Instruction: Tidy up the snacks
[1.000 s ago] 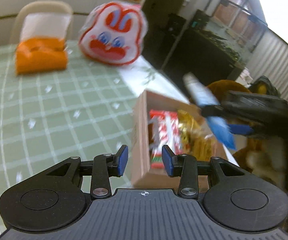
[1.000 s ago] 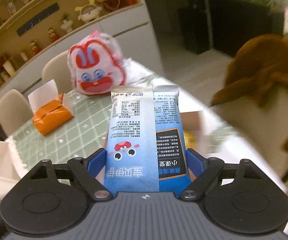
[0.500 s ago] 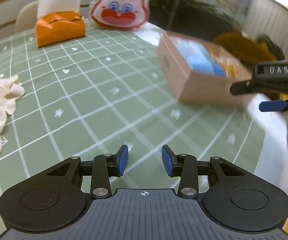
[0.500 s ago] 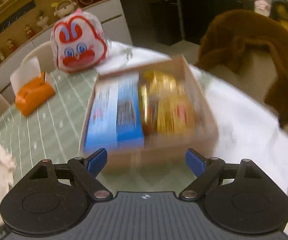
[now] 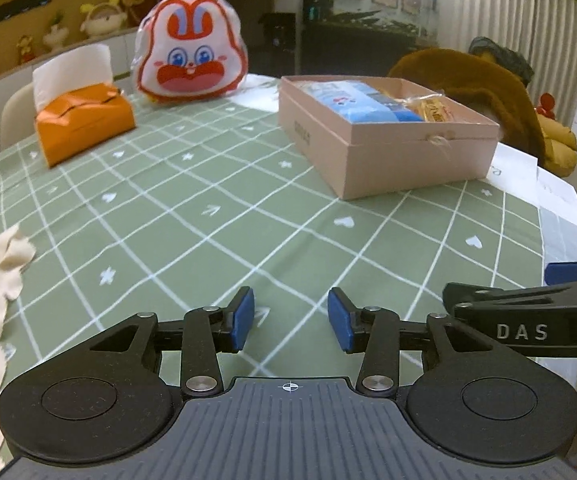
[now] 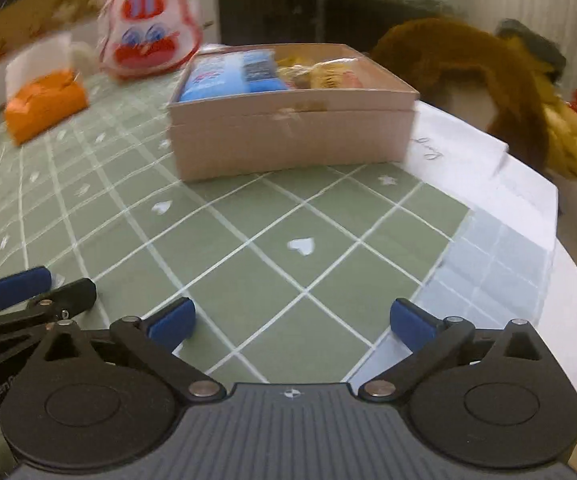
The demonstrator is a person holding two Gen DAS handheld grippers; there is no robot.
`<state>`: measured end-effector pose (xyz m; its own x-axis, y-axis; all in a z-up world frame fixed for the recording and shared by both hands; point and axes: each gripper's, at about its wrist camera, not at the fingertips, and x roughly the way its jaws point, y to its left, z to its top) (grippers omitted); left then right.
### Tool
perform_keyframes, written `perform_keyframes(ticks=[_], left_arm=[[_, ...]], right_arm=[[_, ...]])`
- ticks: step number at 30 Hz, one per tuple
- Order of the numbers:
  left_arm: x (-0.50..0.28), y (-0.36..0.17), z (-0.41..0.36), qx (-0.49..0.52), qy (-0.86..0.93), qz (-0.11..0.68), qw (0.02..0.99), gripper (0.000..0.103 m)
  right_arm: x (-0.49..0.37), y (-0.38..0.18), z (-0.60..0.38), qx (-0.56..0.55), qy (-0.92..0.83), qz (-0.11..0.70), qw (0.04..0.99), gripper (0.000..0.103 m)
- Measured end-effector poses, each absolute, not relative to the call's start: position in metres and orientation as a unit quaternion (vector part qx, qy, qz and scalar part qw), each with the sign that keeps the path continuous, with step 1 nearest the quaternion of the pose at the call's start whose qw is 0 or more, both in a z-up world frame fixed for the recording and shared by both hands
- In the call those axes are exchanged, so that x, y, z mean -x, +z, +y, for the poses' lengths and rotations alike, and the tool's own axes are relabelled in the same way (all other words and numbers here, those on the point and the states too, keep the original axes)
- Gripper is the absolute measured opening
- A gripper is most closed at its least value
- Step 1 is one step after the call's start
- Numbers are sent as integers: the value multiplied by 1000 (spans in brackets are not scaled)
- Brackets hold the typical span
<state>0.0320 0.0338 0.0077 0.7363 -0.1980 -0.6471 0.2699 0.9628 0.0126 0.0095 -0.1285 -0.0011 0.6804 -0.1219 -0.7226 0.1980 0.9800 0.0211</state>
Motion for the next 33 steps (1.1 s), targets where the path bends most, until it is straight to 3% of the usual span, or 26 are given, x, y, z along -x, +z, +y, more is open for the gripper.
perform_keyframes(ticks=[10, 33], left_arm=[[-31, 5, 33, -55, -132, 325, 935, 47], [-31, 4, 33, -54, -134, 325, 935, 47]], right_arm=[[-2, -10, -133, -44, -90, 340, 935, 103], [-1, -9, -132, -44, -91, 340, 935, 103]])
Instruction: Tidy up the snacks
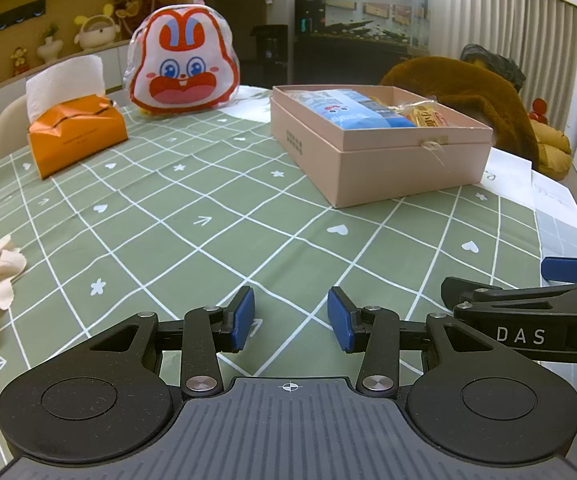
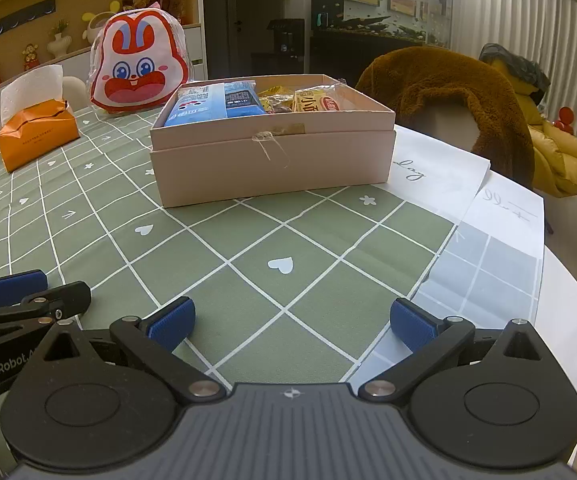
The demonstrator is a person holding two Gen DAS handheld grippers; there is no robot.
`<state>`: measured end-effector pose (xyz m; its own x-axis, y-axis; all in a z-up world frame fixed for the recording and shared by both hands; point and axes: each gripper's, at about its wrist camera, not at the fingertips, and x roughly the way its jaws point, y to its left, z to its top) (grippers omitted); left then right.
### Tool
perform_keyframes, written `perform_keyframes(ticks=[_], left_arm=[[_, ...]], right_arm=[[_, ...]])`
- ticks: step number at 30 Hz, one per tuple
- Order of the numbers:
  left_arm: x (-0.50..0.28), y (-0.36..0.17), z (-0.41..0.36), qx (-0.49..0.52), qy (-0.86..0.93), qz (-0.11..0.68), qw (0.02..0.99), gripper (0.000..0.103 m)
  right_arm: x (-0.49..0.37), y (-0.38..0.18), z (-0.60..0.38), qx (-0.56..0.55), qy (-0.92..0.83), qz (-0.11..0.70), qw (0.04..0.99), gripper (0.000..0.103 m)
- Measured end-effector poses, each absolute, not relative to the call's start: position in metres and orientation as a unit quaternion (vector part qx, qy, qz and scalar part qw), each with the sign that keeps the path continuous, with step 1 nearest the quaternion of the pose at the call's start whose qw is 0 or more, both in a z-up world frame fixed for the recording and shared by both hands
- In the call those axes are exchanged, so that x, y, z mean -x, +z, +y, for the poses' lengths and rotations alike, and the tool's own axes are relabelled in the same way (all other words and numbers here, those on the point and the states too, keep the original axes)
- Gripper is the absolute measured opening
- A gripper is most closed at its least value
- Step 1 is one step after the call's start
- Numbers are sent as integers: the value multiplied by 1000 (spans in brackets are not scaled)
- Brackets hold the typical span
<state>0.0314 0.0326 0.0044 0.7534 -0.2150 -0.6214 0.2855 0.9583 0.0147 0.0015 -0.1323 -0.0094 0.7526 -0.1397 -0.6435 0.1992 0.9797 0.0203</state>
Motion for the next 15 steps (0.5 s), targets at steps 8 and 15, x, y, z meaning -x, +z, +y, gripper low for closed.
perform_keyframes(ticks=[8, 15], left_arm=[[-31, 4, 33, -54, -135, 324, 935, 47], [-32, 4, 33, -52, -137, 325, 934, 46]], right_arm=[[-1, -9, -132, -44, -91, 340, 935, 103], [-1, -9, -132, -44, -91, 340, 935, 103]])
